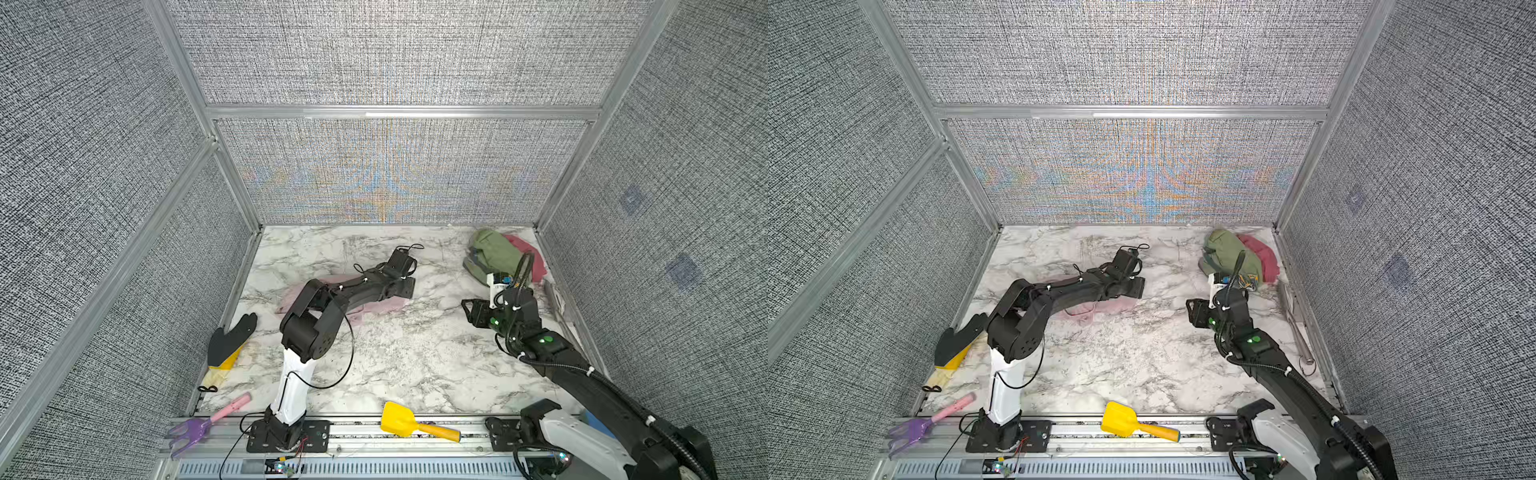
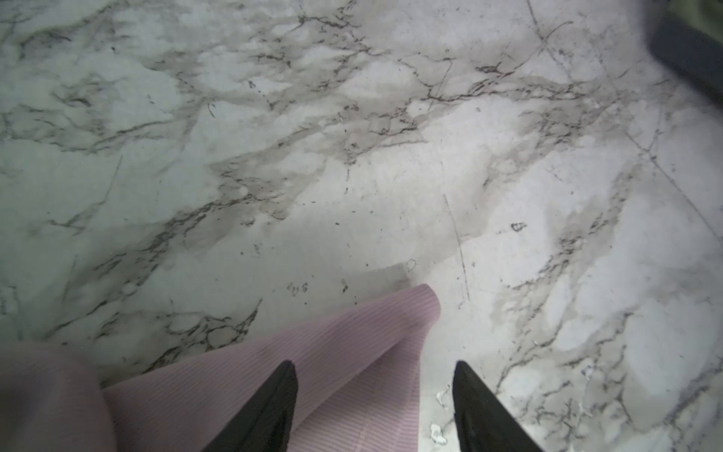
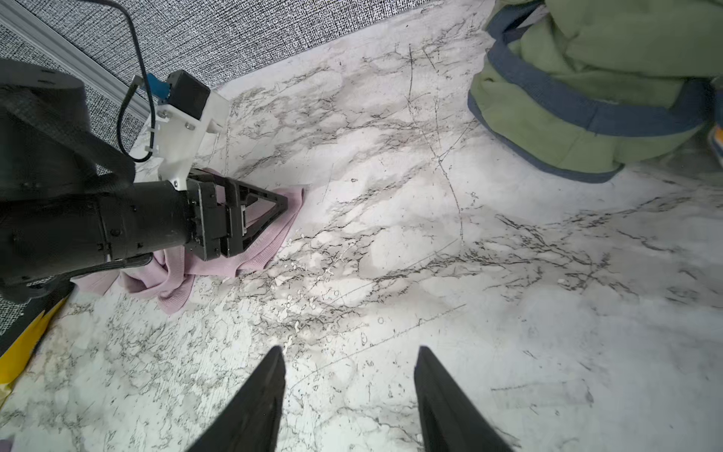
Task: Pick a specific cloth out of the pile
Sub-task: 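Grasp the pink shirt with the left gripper while the right gripper withdraws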
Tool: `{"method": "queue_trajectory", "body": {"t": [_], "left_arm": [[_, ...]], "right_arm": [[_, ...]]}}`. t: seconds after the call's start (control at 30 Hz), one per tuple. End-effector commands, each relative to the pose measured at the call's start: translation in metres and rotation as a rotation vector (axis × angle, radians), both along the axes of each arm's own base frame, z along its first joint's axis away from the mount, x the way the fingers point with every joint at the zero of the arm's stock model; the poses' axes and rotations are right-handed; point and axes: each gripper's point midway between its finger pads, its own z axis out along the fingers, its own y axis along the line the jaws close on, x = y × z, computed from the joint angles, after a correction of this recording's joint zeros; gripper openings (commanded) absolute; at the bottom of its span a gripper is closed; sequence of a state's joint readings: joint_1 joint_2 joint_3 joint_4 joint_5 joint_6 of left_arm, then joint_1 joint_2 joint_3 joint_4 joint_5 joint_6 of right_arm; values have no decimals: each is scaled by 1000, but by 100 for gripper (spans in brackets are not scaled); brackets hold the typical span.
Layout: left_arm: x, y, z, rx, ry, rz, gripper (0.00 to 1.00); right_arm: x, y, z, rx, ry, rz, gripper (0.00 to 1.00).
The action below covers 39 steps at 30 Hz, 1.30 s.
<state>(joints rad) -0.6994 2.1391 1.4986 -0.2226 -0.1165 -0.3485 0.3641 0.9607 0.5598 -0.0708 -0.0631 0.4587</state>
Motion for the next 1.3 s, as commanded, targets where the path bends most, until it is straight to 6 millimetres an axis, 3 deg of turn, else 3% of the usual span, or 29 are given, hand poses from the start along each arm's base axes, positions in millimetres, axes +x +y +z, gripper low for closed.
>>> {"method": "queue_trajectory", "body": {"t": [0.0, 0.33, 0.43, 0.7, 0.93, 1.27], "left_arm": [[4, 9, -8, 62, 16, 42, 66], [7, 13, -27, 127, 41, 49, 60], [6, 13, -30, 129, 49, 44, 49], [5, 11, -12, 94, 17, 31, 0], [13, 4, 42, 31, -73, 25, 0], [26, 9, 161, -71, -303, 57, 0]], "right_arm": [[1, 2, -1, 5, 0, 12, 55], [6, -1, 0, 1, 5, 3, 55], [7, -1, -1, 5, 5, 0, 55], [10, 1, 3, 15, 4, 0, 55], [10, 0, 8, 22, -1, -7, 55], [15, 8, 21, 56, -15, 15, 55]]}}
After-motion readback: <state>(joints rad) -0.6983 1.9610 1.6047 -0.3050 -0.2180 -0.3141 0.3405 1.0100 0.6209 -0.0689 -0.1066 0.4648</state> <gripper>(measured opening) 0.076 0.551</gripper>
